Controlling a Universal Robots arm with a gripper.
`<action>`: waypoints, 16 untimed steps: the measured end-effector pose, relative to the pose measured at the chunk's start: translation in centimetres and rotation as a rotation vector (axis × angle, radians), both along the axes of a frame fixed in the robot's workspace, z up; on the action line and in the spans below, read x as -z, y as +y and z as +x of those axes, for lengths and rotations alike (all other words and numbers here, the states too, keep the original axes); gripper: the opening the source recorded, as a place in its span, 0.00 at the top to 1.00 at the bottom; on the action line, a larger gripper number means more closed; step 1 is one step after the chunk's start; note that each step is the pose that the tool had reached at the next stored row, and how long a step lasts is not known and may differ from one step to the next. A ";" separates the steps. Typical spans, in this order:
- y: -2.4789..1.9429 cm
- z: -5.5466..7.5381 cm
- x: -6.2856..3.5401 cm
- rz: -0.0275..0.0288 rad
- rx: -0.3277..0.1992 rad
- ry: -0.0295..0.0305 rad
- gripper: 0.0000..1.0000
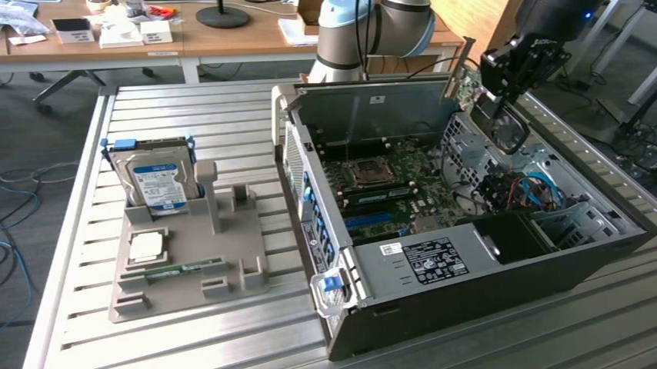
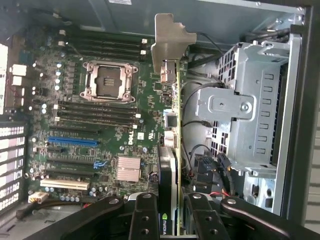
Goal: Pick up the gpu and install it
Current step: 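Insert the gpu into the slot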
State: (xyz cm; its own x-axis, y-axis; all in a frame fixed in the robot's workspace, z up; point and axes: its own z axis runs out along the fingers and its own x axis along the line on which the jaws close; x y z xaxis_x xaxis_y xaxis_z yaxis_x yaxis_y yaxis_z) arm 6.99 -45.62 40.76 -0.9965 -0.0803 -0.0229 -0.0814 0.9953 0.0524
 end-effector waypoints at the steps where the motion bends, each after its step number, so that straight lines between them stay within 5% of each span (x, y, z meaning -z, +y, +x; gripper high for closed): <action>1: 0.00 0.0 0.00 0.0000 -0.009 0.0000 0.73; 16: 0.00 0.0 0.02 0.0000 -0.142 0.0000 0.73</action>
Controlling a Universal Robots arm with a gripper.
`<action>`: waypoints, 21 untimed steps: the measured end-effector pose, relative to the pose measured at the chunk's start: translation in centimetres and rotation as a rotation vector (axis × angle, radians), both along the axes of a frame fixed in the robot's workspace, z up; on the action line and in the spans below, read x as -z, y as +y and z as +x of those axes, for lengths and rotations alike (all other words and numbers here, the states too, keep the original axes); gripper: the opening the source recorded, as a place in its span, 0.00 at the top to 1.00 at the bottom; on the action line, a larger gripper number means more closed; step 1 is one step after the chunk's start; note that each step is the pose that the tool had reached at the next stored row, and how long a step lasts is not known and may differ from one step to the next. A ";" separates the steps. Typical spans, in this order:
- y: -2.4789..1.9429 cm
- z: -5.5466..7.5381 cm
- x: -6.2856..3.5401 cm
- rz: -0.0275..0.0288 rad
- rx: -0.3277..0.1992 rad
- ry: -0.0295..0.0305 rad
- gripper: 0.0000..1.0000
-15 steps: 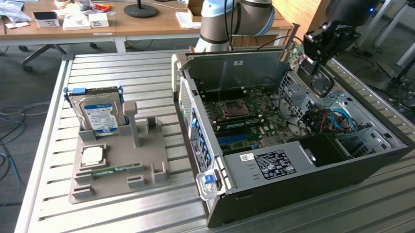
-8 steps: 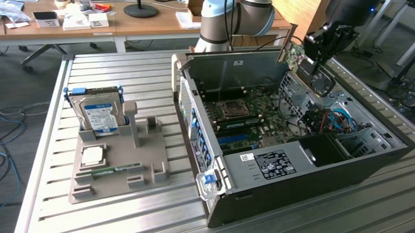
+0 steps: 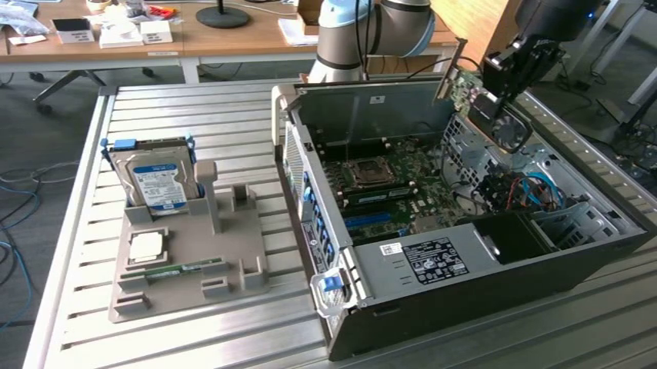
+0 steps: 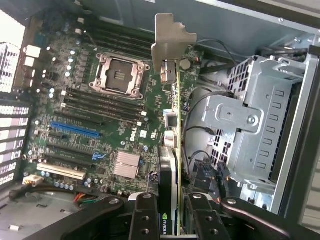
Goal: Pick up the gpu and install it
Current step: 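Insert the gpu into the slot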
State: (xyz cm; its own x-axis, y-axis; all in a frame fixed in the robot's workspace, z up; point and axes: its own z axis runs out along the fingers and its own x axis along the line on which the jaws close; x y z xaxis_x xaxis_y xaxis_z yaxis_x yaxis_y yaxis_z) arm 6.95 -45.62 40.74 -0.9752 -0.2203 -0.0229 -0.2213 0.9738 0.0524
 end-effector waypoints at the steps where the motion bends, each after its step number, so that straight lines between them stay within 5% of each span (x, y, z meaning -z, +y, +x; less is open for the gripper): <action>1: 0.00 0.0 0.00 0.0000 -0.009 0.0000 0.73; 21: 0.00 0.0 0.01 -0.0001 -0.206 0.0000 0.73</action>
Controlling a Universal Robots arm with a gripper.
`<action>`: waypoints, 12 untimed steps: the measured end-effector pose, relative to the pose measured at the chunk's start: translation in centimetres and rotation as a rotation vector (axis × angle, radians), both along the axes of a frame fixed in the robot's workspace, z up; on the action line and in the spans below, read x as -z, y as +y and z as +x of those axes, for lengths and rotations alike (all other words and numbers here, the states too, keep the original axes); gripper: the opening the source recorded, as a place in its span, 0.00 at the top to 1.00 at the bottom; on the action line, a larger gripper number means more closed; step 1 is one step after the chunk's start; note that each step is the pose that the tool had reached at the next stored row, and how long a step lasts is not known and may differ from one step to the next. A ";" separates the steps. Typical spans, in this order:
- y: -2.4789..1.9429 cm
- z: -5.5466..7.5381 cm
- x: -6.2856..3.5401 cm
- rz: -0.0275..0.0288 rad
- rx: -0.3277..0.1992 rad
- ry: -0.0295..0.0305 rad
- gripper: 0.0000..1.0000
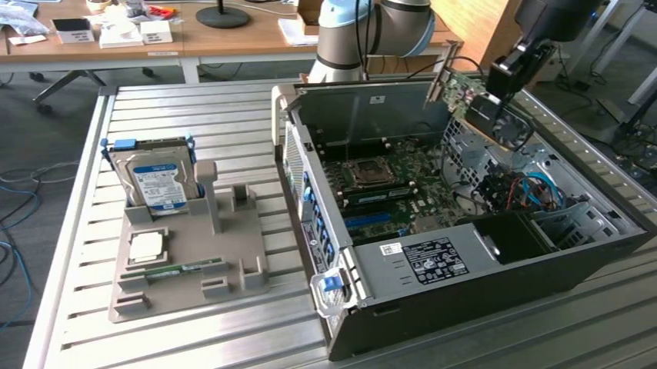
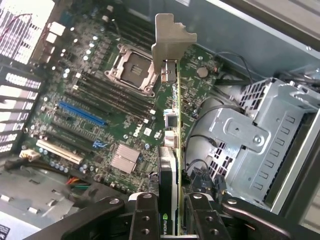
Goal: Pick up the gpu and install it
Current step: 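Insert the gpu into the slot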
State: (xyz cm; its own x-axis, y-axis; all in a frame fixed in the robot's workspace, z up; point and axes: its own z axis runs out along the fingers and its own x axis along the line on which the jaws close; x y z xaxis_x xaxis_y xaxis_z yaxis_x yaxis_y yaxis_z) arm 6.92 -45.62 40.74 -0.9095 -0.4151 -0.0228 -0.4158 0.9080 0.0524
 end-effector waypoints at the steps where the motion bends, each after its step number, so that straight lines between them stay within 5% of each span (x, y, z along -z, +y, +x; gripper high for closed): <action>1: 0.00 0.0 0.00 0.0000 -0.011 0.0000 0.73; 12: 0.00 0.0 0.00 0.0000 -0.135 0.0000 0.73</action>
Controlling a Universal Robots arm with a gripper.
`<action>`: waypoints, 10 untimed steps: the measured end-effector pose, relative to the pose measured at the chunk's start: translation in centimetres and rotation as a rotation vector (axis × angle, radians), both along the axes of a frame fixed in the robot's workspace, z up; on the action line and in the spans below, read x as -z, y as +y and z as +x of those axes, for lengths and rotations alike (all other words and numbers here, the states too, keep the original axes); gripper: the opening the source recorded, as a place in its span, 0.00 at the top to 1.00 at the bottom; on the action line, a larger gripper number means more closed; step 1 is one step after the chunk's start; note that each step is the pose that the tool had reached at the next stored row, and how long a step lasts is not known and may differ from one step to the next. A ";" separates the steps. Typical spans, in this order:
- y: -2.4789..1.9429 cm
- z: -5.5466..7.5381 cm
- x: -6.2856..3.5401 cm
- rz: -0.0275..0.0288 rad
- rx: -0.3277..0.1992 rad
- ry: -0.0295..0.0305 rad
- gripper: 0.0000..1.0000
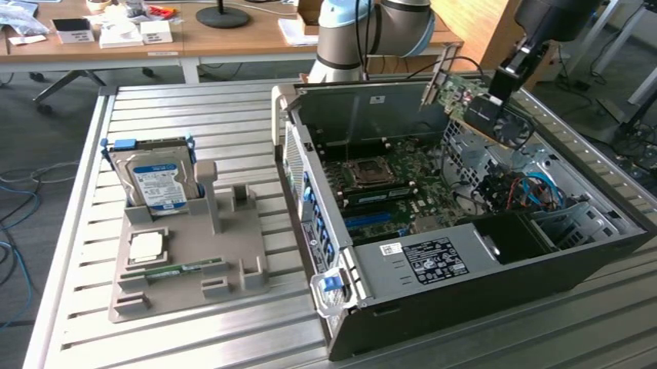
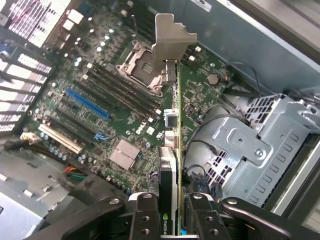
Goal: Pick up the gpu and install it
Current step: 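Insert the gpu into the slot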
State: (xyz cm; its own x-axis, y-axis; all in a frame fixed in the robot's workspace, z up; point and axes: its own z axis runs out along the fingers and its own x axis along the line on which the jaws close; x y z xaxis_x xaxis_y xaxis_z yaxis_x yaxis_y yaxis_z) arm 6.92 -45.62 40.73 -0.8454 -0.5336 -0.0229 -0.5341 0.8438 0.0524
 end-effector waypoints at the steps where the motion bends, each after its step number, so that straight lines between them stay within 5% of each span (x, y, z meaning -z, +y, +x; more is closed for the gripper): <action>1: 0.00 0.0 0.00 0.0000 -0.011 0.0000 0.73; 10: 0.00 0.0 0.01 0.0001 -0.108 0.0000 0.73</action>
